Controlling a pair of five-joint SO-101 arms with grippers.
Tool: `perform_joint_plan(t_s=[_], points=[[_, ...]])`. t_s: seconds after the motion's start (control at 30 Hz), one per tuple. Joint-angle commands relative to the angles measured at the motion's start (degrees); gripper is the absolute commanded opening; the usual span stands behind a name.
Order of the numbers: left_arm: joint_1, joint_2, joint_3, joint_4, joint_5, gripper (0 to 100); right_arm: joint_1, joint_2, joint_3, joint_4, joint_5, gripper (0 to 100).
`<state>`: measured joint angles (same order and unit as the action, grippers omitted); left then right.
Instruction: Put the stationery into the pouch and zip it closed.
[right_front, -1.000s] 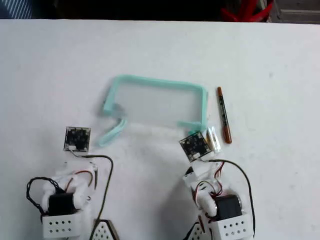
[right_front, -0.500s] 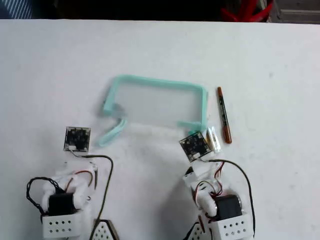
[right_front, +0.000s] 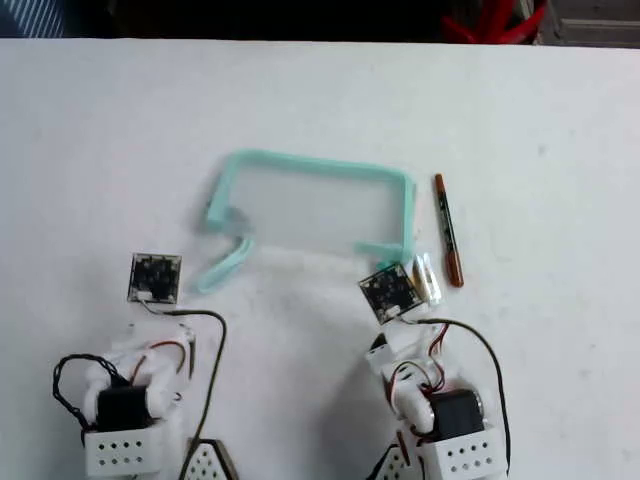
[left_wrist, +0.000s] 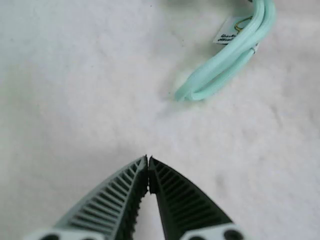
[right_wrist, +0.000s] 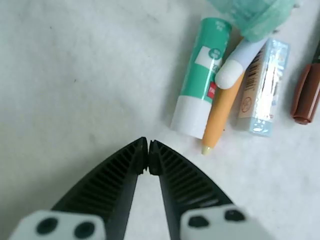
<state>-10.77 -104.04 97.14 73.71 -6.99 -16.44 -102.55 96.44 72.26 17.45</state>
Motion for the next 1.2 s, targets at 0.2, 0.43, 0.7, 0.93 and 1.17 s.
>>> perform_joint_plan(t_s=[0.2,0.43,0.7,0.93,1.17], points=[[0.92,-0.31,-0.18,0.09,-0.53,3,-0.57,-0.48,0.44,0.31,-0.18,2.1],[0.92,-0.31,-0.18,-2.29,-0.44,3,-0.57,-0.48,0.44,0.31,-0.44,2.1],[0.4,-0.31,-0.18,-1.58,-0.44,3,-0.57,-0.48,0.44,0.31,-0.53,2.1],[0.22,-0.31,-0.18,-1.49,-0.7,2,-0.57,-0.48,0.44,0.31,-0.44,2.1],[0.22,-0.31,-0.18,-1.41,-0.7,2,-0.57,-0.48,0.44,0.31,-0.44,2.1]])
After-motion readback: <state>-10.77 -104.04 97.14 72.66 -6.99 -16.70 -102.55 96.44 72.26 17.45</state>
